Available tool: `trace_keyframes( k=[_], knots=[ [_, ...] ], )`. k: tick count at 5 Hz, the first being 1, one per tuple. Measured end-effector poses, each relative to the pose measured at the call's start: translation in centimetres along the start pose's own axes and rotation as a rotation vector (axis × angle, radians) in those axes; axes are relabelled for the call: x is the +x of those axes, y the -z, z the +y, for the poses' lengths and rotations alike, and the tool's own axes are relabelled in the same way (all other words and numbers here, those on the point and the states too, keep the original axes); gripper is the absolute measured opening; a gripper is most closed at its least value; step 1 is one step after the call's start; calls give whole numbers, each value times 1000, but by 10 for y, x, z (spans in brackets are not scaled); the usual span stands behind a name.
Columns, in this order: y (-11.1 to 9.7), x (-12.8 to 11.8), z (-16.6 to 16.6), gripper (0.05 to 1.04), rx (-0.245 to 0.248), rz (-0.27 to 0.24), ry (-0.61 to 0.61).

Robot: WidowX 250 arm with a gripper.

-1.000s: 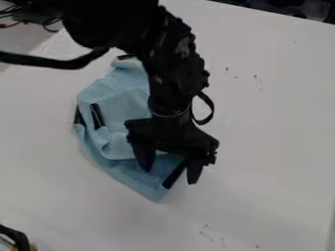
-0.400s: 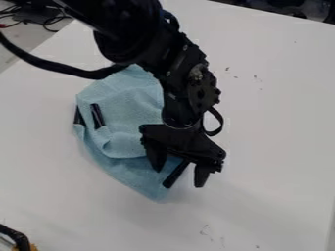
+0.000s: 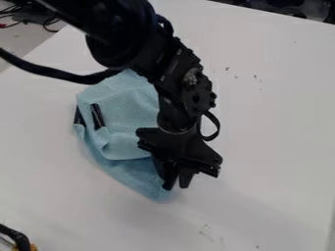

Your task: Fold the cloth from bottom to top

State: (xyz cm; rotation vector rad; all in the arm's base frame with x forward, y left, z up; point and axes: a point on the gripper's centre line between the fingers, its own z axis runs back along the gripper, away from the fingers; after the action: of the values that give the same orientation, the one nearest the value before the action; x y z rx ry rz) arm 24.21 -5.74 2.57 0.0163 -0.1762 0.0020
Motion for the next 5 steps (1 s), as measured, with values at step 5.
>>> trace_keyframes(
  k=[5],
  knots=[
    [-63, 35, 17, 84, 43, 73, -169]
  ],
)
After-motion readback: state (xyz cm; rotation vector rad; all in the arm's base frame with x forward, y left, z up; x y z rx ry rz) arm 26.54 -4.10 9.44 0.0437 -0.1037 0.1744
